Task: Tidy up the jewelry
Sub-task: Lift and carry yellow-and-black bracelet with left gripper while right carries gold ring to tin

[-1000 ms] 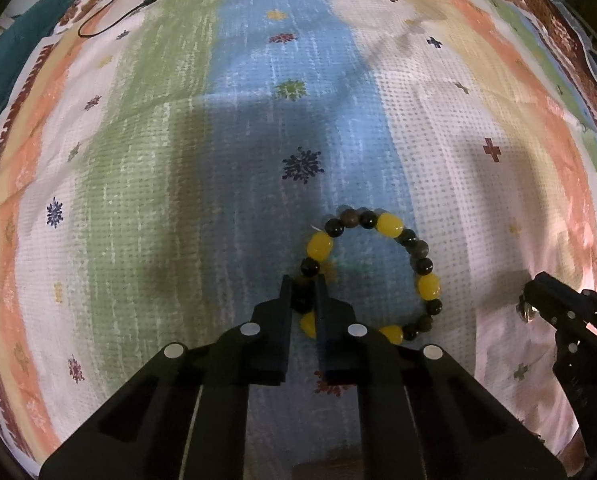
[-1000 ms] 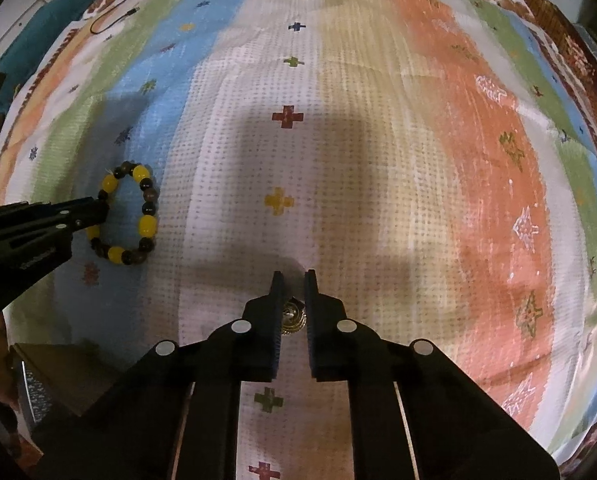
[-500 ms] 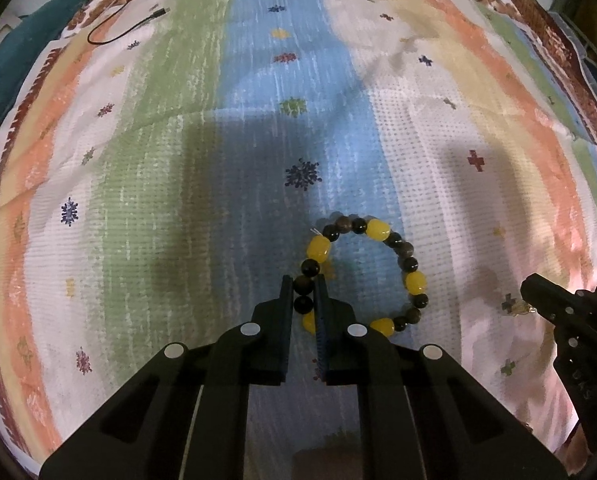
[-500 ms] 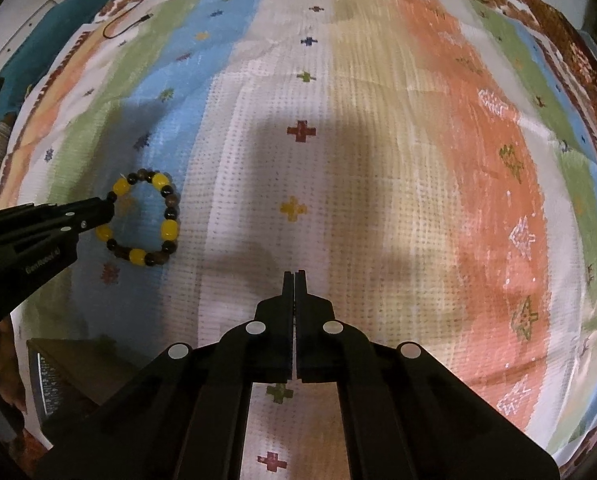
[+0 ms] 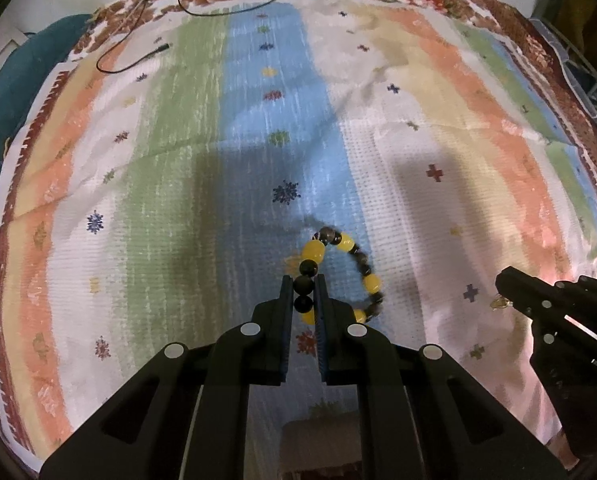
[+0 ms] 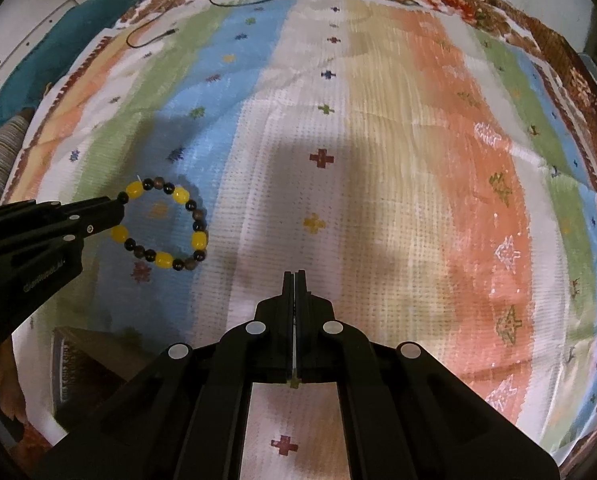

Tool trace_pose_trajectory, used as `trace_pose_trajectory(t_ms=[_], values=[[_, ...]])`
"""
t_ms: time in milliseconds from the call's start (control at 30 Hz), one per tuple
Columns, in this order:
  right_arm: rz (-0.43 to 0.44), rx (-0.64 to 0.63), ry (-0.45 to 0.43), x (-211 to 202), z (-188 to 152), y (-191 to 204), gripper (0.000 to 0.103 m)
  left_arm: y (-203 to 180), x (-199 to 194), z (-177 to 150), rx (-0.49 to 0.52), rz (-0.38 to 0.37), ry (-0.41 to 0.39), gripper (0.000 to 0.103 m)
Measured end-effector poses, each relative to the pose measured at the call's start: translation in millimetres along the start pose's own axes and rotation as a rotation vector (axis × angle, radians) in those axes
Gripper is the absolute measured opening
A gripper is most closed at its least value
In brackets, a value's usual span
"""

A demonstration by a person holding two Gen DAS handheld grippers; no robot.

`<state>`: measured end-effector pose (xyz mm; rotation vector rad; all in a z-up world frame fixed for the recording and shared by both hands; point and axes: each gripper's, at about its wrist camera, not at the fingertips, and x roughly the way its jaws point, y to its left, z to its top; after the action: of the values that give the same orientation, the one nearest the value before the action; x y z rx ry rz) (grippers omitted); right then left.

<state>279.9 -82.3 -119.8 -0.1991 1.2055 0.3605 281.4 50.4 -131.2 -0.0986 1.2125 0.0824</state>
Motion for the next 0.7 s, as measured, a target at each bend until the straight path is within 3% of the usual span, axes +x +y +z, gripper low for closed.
trace_pose_trajectory(t_ms=[700], values=[[0.061, -0.066, -0.143, -63.2, -13.1, 32.6, 0.002, 18.8, -63.8, -16.3, -0.065, -0.004, -0.114, 0.009]])
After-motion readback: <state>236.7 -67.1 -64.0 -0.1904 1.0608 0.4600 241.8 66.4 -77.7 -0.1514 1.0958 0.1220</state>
